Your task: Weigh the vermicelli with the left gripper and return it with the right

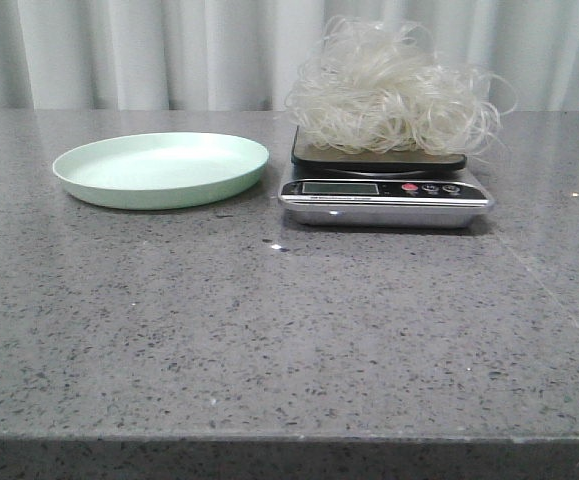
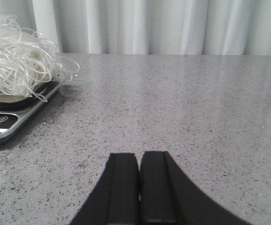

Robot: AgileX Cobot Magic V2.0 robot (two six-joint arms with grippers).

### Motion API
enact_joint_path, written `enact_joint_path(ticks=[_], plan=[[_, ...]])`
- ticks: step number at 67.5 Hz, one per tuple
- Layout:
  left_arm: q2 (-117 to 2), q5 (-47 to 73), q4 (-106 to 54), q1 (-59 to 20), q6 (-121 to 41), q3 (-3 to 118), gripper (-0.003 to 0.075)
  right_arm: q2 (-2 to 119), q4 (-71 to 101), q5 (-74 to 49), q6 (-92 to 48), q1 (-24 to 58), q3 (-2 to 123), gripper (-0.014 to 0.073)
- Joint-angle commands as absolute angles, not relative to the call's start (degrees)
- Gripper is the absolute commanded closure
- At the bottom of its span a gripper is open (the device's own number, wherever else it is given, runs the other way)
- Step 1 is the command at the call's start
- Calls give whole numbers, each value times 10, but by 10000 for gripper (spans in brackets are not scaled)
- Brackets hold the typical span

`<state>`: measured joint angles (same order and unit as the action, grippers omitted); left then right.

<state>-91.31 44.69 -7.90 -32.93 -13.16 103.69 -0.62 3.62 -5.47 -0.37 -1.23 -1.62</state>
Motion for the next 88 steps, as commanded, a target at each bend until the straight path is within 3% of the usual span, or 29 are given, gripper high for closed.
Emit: enact_joint_path(ticks=[1, 19, 38, 61, 88], plan=[[-846, 411, -77, -292, -120, 1016, 358, -15, 37, -6, -4, -12, -12, 442], [-680, 329, -82, -166, -120, 806, 432, -15, 37, -3, -4, -12, -12, 442], [-489, 260, -78, -76, -120, 566, 585, -15, 37, 4, -4, -12, -12, 442], [-256, 158, -78, -66, -120, 308, 584, -15, 37, 12, -4, -12, -11, 442], [-153, 122, -80, -66, -98, 224, 584, -15, 37, 34, -4, -12, 21, 442]])
